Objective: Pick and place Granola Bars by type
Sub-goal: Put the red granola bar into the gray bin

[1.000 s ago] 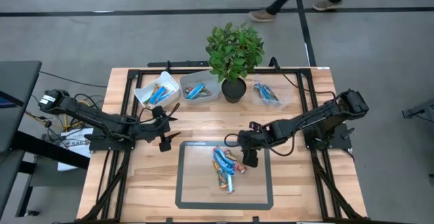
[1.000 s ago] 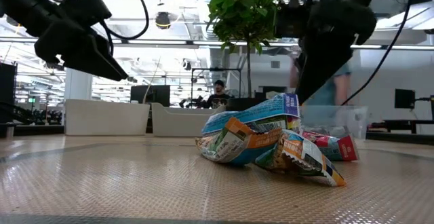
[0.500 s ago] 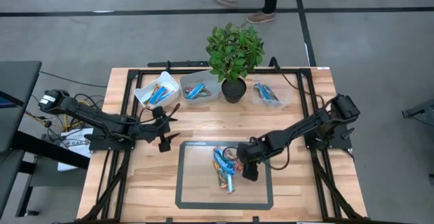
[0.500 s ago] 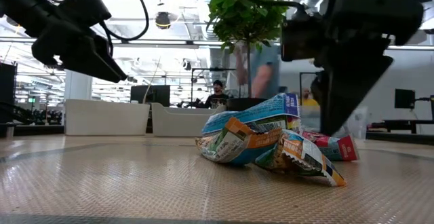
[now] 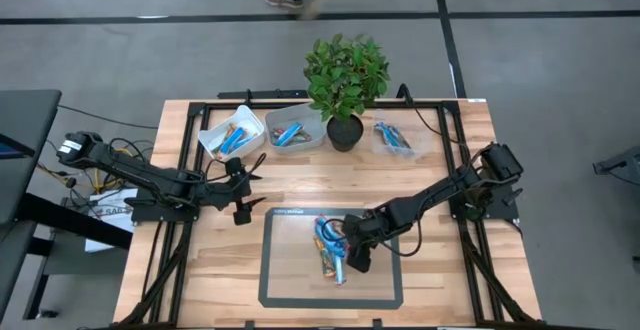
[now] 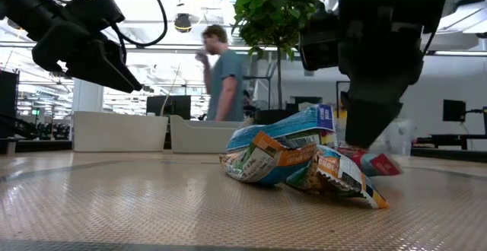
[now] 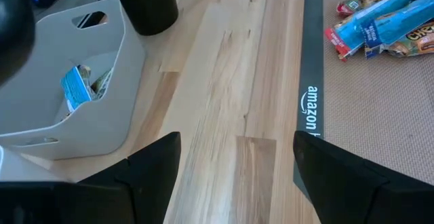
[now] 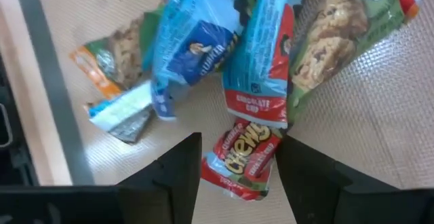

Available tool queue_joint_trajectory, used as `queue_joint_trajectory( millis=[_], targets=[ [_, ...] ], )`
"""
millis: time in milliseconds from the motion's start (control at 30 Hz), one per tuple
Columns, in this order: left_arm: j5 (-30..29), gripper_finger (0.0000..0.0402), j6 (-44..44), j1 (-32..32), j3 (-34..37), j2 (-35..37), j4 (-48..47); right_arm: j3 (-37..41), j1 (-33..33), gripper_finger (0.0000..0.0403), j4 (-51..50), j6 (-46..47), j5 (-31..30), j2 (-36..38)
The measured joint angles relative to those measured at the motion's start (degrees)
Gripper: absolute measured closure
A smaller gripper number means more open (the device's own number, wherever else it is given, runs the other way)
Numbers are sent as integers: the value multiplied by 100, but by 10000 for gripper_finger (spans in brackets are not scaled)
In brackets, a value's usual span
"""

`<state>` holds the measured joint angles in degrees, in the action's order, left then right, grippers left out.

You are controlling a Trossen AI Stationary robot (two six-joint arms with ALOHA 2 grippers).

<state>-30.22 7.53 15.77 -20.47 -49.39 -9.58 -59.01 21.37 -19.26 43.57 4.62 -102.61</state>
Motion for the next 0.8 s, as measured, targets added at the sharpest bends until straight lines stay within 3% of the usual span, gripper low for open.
queue_joint_trajectory(
  millis=[300,800],
  targets=[
    [0,123,0,0,0,0,-10,-30,-52,223,-444,300,-168,2],
    [13,123,42,0,0,-2,-5,-30,-49,218,-283,314,5,-148]
  ],
)
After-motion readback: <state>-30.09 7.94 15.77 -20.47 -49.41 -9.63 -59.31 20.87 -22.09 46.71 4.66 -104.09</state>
